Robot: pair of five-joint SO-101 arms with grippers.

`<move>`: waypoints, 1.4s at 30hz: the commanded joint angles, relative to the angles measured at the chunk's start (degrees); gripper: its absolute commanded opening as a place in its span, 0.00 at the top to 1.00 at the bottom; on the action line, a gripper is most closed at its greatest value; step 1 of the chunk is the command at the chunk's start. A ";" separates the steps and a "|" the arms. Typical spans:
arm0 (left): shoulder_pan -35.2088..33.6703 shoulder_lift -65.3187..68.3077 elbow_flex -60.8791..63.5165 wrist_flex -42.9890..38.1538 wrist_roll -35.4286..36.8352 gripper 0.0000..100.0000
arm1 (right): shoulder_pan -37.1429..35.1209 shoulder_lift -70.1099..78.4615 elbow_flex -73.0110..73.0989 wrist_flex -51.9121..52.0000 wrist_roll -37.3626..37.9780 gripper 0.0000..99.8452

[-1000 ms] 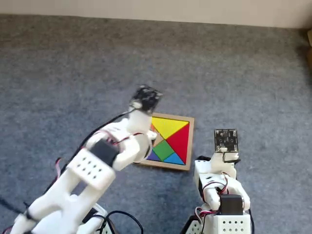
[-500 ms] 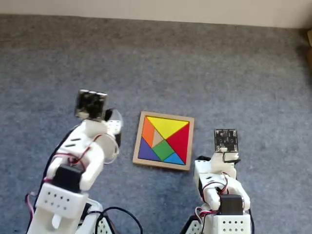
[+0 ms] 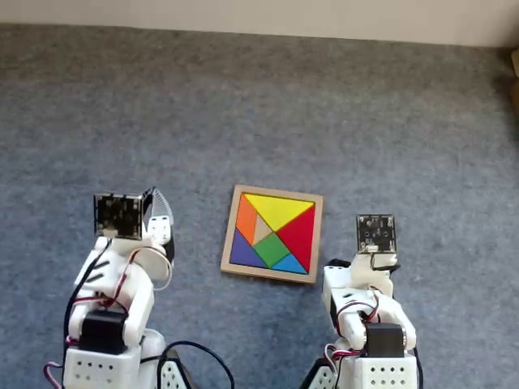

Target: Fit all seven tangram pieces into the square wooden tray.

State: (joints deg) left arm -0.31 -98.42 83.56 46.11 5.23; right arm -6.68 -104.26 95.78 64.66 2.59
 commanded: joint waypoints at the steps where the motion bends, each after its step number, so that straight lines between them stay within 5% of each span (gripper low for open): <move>1: -2.51 -6.02 2.86 -0.88 -0.79 0.99 | 1.01 -0.92 7.52 -1.19 -0.18 0.99; 21: -12.97 -5.49 13.67 1.05 -0.88 0.99 | 1.01 -0.92 7.52 -1.19 -0.18 0.99; 32: -13.14 -5.67 13.67 22.42 -0.79 0.99 | 1.01 -0.92 7.52 -1.19 -0.18 0.99; 42: -13.14 -5.67 13.67 29.98 -0.70 0.99 | 0.92 -0.92 7.60 0.92 -0.18 0.99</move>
State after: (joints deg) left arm -12.53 -102.11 96.04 75.65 5.14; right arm -6.68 -104.26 95.78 64.66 2.59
